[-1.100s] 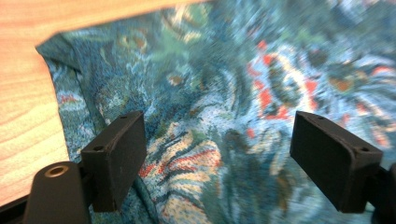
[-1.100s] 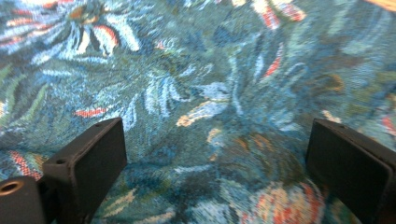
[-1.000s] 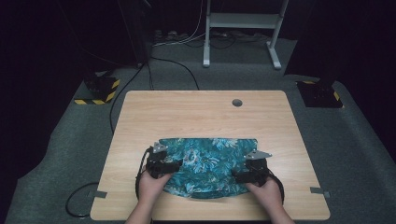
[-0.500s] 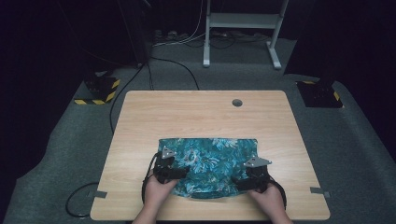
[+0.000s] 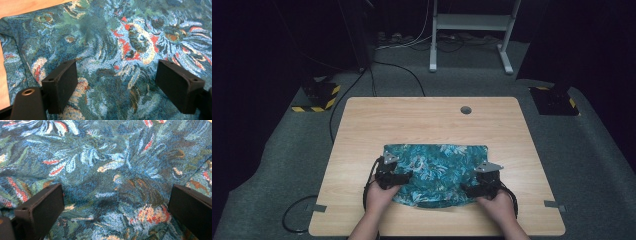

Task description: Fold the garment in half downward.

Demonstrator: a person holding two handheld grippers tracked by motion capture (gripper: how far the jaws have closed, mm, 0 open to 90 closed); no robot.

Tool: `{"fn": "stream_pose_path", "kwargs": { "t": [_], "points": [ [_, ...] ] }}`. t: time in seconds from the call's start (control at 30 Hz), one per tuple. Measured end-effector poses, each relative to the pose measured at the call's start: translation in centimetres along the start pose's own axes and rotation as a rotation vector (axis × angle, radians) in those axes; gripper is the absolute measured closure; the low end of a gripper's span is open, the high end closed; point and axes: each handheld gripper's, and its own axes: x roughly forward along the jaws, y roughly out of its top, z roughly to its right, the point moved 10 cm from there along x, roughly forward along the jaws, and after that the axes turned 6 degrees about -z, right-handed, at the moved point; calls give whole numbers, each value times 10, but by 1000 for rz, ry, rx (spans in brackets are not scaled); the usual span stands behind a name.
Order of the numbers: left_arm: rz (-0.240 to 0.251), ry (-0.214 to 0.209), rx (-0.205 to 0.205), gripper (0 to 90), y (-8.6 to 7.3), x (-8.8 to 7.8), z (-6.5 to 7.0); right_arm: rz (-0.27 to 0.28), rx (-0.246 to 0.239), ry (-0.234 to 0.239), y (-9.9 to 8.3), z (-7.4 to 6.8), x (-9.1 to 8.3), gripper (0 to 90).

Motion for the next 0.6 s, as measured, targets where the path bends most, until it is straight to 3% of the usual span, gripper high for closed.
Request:
{"fn": "stream_pose_path", "kwargs": {
  "t": [0.1,0.23,0.3,0.37,0.43,0.6],
  "points": [
    [-12,-15,-18,160,1,-1,3,-14,3,-2,5,6,4,1],
    [5,-33,0,159,-4,-9,20,-31,19,-10,8,4,2,15],
    [31,-63,-2,158,-5,-14,33,2,11,1,12,-5,-4,17],
    [30,-59,46,152,-8,-17,48,24,-9,24,15,-20,-9,17],
    [39,-69,60,152,-10,-19,57,38,-36,36,15,-32,-13,17],
    [18,-86,65,160,-20,-19,65,15,-72,51,3,-49,-13,16]
  ]
}}
